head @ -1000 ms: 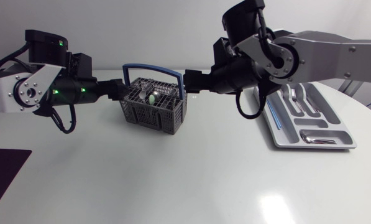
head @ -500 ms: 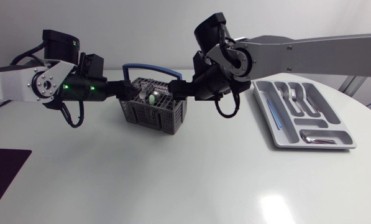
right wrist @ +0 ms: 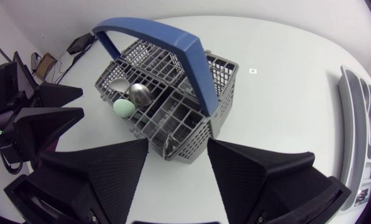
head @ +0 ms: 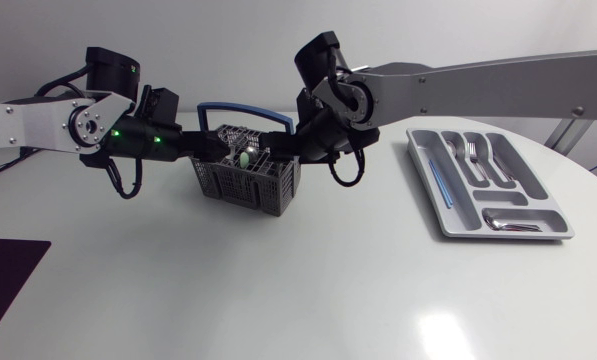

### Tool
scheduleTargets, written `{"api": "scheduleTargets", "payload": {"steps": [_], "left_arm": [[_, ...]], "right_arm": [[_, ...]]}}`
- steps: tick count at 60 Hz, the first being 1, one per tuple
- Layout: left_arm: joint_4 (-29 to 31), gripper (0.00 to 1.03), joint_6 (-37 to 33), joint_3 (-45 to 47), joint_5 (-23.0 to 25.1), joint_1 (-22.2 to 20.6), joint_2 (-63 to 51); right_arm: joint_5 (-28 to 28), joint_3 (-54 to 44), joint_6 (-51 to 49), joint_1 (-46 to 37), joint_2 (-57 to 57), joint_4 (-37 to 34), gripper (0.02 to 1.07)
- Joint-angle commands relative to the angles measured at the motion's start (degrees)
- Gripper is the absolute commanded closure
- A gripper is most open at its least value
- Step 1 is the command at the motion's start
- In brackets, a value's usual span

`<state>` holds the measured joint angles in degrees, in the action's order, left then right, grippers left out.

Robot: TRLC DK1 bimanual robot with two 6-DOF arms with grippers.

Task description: Unload the cutlery basket into the drawer organizer.

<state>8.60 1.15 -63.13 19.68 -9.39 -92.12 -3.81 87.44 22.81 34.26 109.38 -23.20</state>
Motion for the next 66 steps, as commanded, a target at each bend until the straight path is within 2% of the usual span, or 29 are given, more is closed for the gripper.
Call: {"api": "scheduleTargets", "payload": {"steps": [1, 13, 19, 29, 36, 49, 55, 66], "left_arm": [[0.5, 0.08, -1.9, -1.7, 1.2, 0.4, -1.2], [0.9, 0.08, -3.2, -1.5, 2.1, 0.7, -1.8], [0.8, 0.08, -3.3, -1.2, 2.6, 0.9, -1.8], [0.8, 0.08, -4.0, -0.8, 2.8, 0.9, -1.8], [0.8, 0.08, -4.1, -0.5, 2.8, 0.9, -1.7], [0.6, 0.08, -4.2, 0.1, 2.8, 0.8, -1.5], [0.6, 0.08, -4.3, 0.3, 2.8, 0.6, -1.5], [0.5, 0.08, -4.4, 0.7, 2.8, 0.2, -1.5]], "right_arm": [[-0.7, 1.9, 2.0, 0.7, 2.5, -0.8, 0.45], [-0.9, 2.6, 2.6, 1.2, 4.1, -0.6, 0.48], [-1.1, 2.8, 2.7, 1.2, 4.6, 0.2, 0.58], [-1.1, 2.9, 2.8, 1.6, 5.1, 0.4, 0.66], [-1.1, 2.6, 2.8, 1.6, 5.1, 1.7, 0.79], [-0.8, 2.3, 2.7, 2.0, 5.2, 2.2, 0.84], [-0.5, 2.1, 2.2, 2.3, 5.1, 3.1, 1.01], [-0.1, 1.4, 2.3, 2.7, 4.3, 3.0, 1.01]]}}
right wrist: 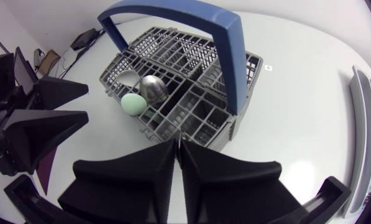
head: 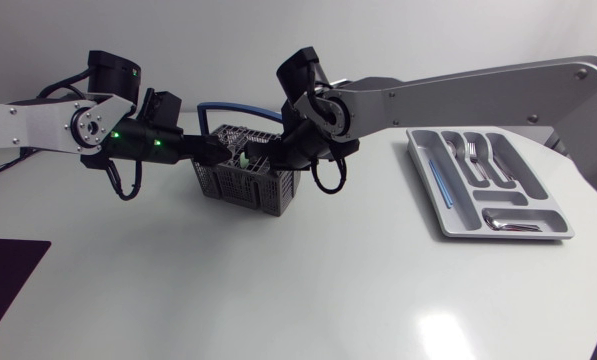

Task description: Unload the cutlery basket into the drawer organizer.

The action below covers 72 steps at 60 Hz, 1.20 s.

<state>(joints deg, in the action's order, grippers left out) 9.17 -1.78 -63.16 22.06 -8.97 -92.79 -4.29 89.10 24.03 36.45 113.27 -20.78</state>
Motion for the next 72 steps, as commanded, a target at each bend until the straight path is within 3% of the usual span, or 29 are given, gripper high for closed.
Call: {"api": "scheduleTargets", "payload": {"steps": [1, 52, 72], "left_arm": [[0.0, 0.08, -1.5, 0.8, 0.4, -0.3, -0.8], [-0.9, 0.08, -1.7, 2.2, 0.4, -0.5, -0.7], [-0.9, 0.08, -1.3, 1.9, 0.4, -1.0, -0.7]], "right_arm": [[0.3, -0.2, 1.2, 0.6, 0.2, 0.6, 1.01], [-1.6, -2.4, 1.2, 0.8, -14.6, -3.7, 1.01], [-1.1, -12.0, 0.3, -1.4, -25.8, -4.4, 1.01]]}}
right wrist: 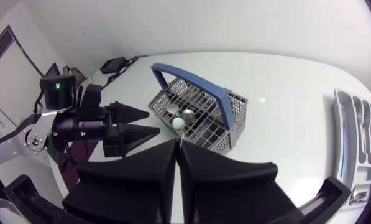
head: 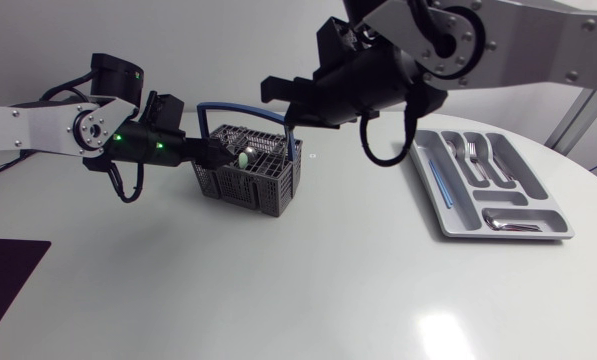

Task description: Unload the cutlery basket into the drawer organizer.

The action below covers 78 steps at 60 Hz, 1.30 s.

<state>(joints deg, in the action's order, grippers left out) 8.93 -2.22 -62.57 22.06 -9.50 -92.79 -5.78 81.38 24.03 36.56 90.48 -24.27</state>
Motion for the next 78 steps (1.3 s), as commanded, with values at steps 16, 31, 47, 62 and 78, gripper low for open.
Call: {"api": "scheduleTargets", "payload": {"steps": [16, 31, 47, 62, 78], "left_arm": [[-0.6, 0.08, -0.2, 0.7, 0.4, -1.1, -1.2], [-0.1, 0.08, 0.2, 0.3, 0.4, -1.9, -0.9], [0.7, 0.08, 0.5, -0.3, 0.4, -1.9, -1.0], [1.4, 0.07, 0.6, -0.6, 0.4, -2.0, -1.0], [1.4, 0.07, 0.5, 0.0, 0.4, -1.8, -0.5]], "right_arm": [[3.7, -14.7, -5.9, -10.0, -12.9, -3.0, 1.01], [7.6, -21.0, -14.6, -19.6, -15.6, -4.4, 1.01], [9.1, -26.1, -25.6, -33.8, -15.6, -2.8, 1.01], [14.0, -28.2, -33.9, -43.6, -9.6, 5.6, 1.01], [21.0, -30.4, -39.4, -48.2, 0.7, 17.1, 1.01]]}}
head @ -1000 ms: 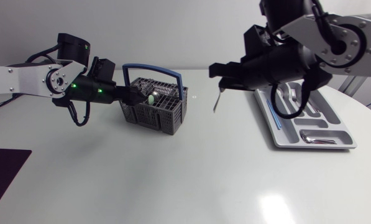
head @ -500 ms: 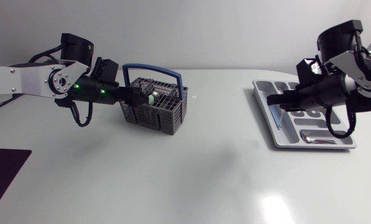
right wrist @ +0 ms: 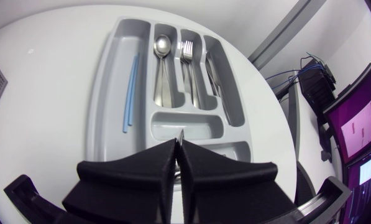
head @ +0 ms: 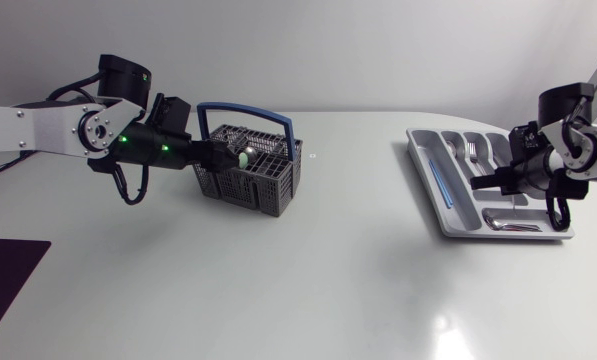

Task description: Unload the cutlery basket into the drawer organizer.

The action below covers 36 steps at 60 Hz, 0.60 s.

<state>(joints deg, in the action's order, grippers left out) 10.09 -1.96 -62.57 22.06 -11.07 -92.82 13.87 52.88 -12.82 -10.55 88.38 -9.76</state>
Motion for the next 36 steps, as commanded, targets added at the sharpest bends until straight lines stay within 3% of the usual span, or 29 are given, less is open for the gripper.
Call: {"api": "scheduleTargets", "payload": {"steps": [1, 16, 24, 36], "left_arm": [[0.2, 0.07, 0.2, 0.0, 0.4, -0.3, -0.4], [0.2, 0.07, 0.0, 0.1, 0.4, -0.3, -0.1], [0.2, 0.07, -0.1, 0.1, 0.4, -0.4, -0.1], [0.2, 0.07, -0.1, 0.1, 0.4, -0.4, 0.0]], "right_arm": [[1.5, -2.3, -2.8, -1.3, 3.3, 3.6, 1.01], [2.9, -3.0, -4.3, -2.5, 8.5, 9.5, 1.00], [2.9, -3.8, -4.6, -2.4, 8.7, 10.7, 0.72], [2.9, -3.6, -4.0, -1.7, 8.5, 11.0, 0.40]]}}
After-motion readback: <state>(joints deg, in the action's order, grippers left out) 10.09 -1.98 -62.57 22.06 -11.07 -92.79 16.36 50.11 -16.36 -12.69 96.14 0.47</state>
